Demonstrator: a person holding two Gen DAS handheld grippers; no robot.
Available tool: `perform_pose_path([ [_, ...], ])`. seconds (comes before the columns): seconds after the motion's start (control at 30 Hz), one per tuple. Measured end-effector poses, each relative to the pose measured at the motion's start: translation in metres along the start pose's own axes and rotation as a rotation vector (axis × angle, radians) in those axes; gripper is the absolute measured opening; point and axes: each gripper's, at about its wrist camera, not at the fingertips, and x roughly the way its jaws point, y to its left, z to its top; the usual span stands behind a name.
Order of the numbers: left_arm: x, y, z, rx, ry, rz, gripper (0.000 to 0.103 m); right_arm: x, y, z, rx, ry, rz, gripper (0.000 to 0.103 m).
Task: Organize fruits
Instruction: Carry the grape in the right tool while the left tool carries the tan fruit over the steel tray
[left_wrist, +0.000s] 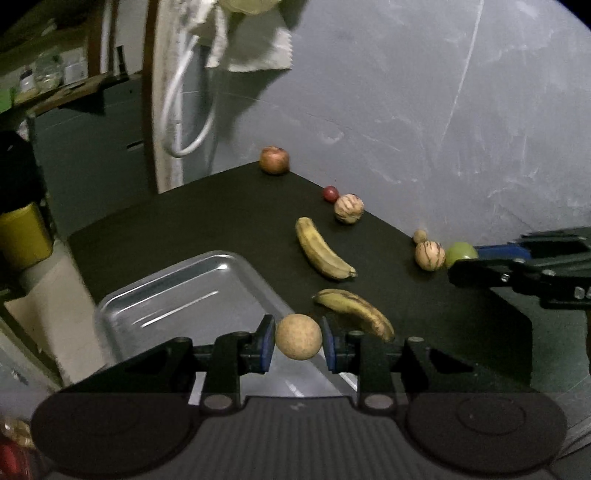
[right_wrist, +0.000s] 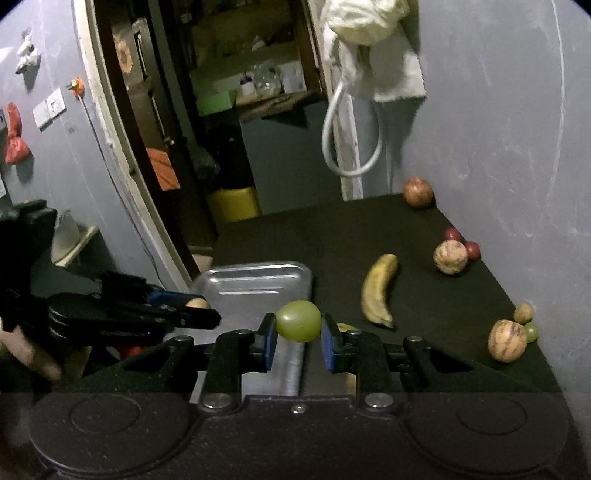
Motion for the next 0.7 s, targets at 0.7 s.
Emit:
perform_pose_path([
  [0.7, -0.087, 0.047, -0.047, -0.019, -0.066, -0.008, 0.029, -0.046, 0.142, -0.033, 0.031, -0.051, -0.077, 0.027],
])
